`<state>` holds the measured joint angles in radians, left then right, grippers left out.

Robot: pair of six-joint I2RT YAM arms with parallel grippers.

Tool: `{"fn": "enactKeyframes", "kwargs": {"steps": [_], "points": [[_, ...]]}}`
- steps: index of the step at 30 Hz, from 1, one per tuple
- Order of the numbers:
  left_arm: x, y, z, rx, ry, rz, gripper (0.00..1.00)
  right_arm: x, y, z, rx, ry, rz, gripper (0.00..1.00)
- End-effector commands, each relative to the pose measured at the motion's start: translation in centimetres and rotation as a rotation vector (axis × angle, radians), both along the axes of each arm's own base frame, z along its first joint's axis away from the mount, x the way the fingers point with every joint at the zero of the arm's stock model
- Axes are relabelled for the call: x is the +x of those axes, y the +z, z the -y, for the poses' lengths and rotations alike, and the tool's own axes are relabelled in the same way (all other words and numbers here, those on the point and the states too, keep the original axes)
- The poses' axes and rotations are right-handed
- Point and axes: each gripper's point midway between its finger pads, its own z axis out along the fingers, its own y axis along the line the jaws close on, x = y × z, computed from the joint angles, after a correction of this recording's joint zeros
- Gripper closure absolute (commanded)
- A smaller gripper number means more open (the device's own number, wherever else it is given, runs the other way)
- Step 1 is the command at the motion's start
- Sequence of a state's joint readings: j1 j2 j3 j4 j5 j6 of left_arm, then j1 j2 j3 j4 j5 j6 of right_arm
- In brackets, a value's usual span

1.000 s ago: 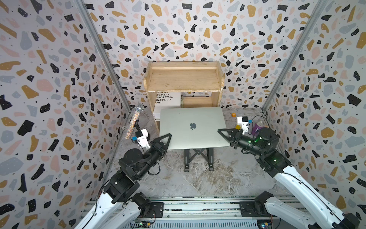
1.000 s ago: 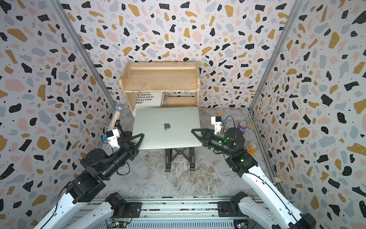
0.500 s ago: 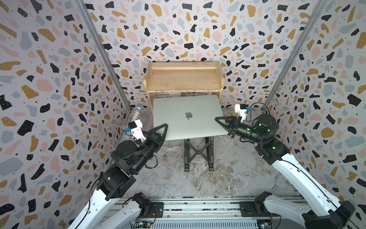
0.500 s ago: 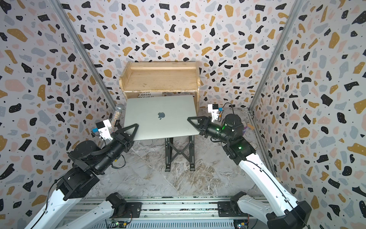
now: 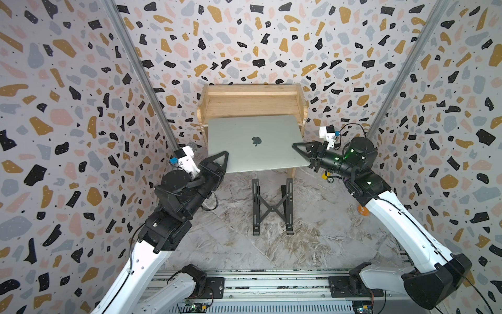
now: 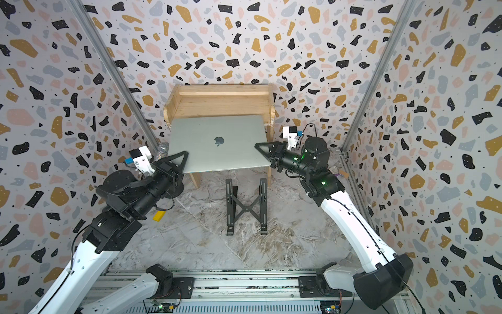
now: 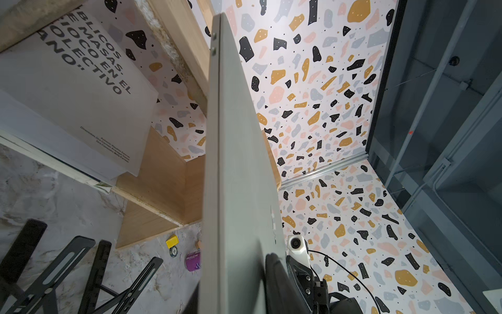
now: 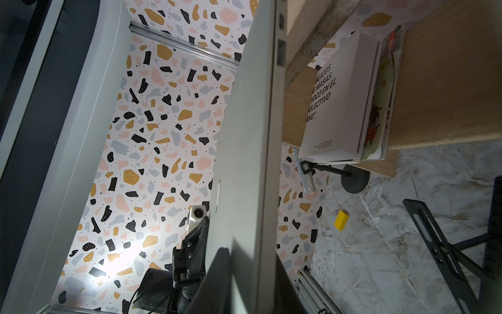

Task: Close the laptop lid and set it aside
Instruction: Place the laptop on the shelf.

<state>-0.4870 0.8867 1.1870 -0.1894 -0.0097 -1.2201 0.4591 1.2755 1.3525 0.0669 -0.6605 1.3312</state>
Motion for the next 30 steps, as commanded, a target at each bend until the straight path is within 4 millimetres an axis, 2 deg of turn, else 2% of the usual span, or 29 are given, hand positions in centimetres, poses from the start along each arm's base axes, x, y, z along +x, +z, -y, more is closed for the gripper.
{"fn": "enactKeyframes", "kwargs": {"steps": [1,11,21,26,30], "points": [[-0.5,4.4,2.7,-0.052,-0.165,0.152,0.73,-3.1,3.1,-1.4,0.018,0.171,0.134,1.0],[2.1,4.8,2.5,-0.056,-0.154,0.145,0.73,-0.1,4.1,-2.7,0.041,0.183,0.106,1.0],[4.7,4.9,3.0,-0.081,-0.163,0.127,0.73,2.0,4.8,-3.1,0.067,0.143,0.06,1.0],[6.3,5.0,3.0,-0.108,-0.164,0.113,0.71,2.9,5.1,-3.3,0.074,0.119,0.039,1.0],[7.5,4.9,3.0,-0.132,-0.17,0.097,0.66,3.7,5.2,-3.3,0.089,0.093,0.013,1.0]]}}
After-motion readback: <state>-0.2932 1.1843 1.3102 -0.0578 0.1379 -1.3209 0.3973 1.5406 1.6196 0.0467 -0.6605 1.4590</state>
